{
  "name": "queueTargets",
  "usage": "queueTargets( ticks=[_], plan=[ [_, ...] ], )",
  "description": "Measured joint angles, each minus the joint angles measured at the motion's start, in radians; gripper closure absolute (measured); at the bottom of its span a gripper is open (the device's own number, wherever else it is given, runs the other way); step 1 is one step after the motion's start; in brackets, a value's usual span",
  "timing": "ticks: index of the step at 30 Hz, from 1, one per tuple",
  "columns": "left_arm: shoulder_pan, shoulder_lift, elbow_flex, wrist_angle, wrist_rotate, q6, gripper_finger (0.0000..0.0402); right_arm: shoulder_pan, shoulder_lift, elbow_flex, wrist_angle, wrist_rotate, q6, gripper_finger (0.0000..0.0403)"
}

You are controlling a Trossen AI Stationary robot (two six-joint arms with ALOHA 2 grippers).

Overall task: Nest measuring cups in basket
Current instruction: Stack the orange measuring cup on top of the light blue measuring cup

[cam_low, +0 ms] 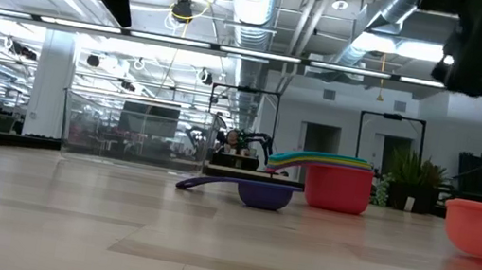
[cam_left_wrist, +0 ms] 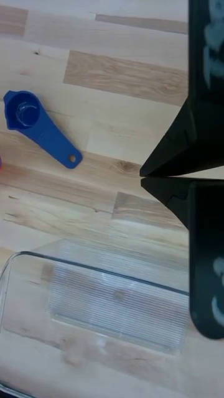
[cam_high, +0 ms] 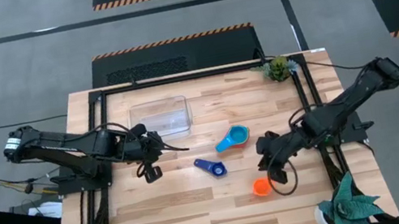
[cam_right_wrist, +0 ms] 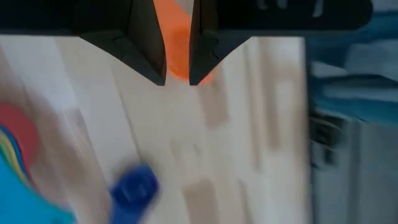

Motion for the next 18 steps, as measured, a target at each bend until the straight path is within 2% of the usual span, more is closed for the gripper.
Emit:
queueTargets(
  ticks=[6,10,18],
  plan=[
    [0.000,0.000,0.000,0.000,0.000,0.000,0.0401,-0.005,-0.124,0.000,0.195,0.005,-0.077,0.0311],
    [0.000,0.000,0.000,0.000,0.000,0.000,0.0401,-0.003,-0.215,0.000,0.275,0.055,-0.155,0.0311],
    [0.000,0.000,0.000,0.000,0.000,0.000,0.0401,0.017,-0.356,0.000,0.457,0.056,-0.298,0.0311]
  ],
)
